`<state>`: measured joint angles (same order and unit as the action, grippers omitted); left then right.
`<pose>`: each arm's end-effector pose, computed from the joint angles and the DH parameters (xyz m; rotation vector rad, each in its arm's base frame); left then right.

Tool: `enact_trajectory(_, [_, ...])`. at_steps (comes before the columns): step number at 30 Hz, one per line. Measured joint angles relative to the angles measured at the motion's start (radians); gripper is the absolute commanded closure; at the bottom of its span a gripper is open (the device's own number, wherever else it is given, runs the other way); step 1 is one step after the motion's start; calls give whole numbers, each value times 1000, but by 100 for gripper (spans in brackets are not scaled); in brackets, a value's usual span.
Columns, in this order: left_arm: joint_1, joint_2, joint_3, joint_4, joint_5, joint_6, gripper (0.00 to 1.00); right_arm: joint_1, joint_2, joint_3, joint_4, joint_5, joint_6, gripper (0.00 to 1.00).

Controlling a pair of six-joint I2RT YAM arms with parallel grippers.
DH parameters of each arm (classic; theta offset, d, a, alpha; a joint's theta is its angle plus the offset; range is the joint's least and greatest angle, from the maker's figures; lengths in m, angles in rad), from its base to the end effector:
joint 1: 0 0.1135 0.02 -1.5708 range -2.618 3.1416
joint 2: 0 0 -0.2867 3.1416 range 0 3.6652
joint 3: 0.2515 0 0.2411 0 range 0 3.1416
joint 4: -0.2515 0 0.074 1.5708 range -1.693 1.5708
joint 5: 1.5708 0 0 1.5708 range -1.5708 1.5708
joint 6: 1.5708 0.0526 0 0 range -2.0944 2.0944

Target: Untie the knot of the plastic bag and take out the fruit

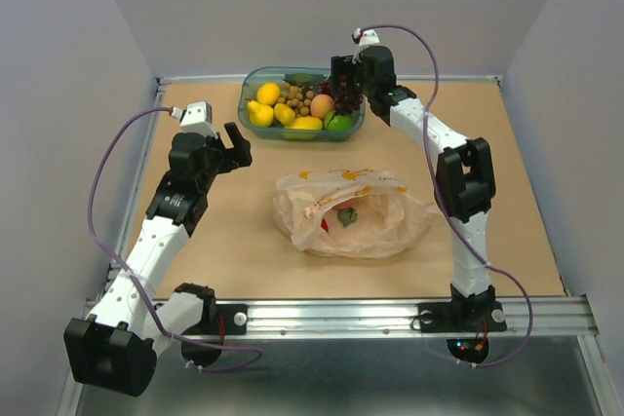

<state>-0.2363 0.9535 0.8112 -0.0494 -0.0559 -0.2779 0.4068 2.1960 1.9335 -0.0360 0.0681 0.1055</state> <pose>0.2125 -0.0482 0.3495 -0.0777 1.7718 -0.3238 0.5063 0.2142 0.3061 -0.2351 1.8639 0.2895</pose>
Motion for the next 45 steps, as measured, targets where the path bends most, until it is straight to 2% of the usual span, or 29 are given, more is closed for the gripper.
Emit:
enact_trajectory(4, [0, 0, 0, 0, 4, 0, 2, 0, -79, -80, 6, -24, -5, 0])
enact_trajectory(6, [0, 0, 0, 1, 5, 0, 2, 0, -171, -154, -4, -47, -8, 0])
enact_trajectory(15, [0, 0, 0, 0, 11, 1, 2, 20, -713, -565, -16, -187, -11, 2])
enact_trajectory(20, [0, 0, 0, 0, 14, 3, 2, 70, -919, -797, -27, -259, 17, 4])
enact_trajectory(29, [0, 0, 0, 0, 14, 6, 2, 229, -1068, -1122, -119, -415, 34, 5])
enact_trajectory(36, [0, 1, 0, 0, 14, 7, 2, 252, -1139, -1226, -151, -500, 56, 11])
enact_trajectory(42, [0, 2, 0, 0, 14, 7, 2, 269, -1129, -1227, -153, -448, 75, 10])
enact_trajectory(45, [0, 3, 0, 0, 14, 7, 2, 270, -1205, -1227, -158, -366, 77, 9])
